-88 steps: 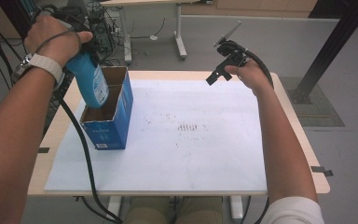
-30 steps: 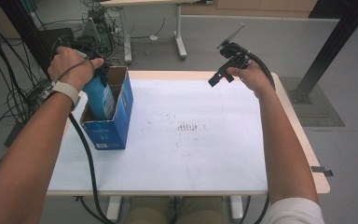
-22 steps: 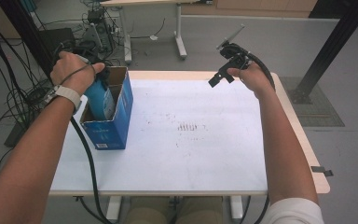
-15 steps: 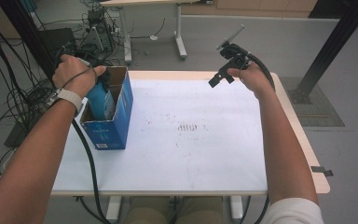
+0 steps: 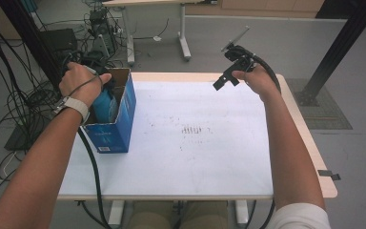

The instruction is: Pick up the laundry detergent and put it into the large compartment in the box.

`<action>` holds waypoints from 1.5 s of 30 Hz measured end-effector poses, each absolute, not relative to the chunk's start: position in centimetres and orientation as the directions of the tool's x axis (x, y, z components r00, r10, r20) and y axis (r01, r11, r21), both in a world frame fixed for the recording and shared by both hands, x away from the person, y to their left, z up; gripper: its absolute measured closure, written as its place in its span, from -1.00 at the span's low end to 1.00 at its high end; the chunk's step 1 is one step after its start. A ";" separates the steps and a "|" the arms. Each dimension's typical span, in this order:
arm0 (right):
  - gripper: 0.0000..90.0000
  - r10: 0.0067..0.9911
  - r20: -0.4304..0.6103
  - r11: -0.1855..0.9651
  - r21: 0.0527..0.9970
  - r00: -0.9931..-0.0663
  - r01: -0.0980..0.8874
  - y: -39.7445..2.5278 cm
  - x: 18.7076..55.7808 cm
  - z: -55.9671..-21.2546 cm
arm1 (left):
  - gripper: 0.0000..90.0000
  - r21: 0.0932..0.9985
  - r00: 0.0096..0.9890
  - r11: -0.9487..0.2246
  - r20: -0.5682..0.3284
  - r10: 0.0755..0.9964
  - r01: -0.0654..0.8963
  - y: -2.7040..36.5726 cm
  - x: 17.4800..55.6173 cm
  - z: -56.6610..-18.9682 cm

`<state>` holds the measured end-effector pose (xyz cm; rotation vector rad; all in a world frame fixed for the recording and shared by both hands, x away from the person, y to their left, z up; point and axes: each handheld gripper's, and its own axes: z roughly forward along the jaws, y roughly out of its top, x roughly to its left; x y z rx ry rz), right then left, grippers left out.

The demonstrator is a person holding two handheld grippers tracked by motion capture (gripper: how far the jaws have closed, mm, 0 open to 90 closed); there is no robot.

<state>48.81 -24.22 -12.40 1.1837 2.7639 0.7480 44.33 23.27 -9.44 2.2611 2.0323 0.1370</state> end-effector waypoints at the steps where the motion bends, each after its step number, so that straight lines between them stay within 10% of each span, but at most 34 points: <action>1: -0.84 0.693 0.146 0.591 0.446 -0.706 0.672 -24.2 48.8 -12.4 | -0.13 0.134 0.107 -0.107 0.002 0.994 0.985 23.2 44.3 -9.5; 45: -0.84 0.701 0.152 0.582 0.442 -0.697 0.682 -24.6 48.8 -12.9 | -0.13 0.117 0.138 -0.141 0.034 0.990 0.983 22.4 44.8 -13.6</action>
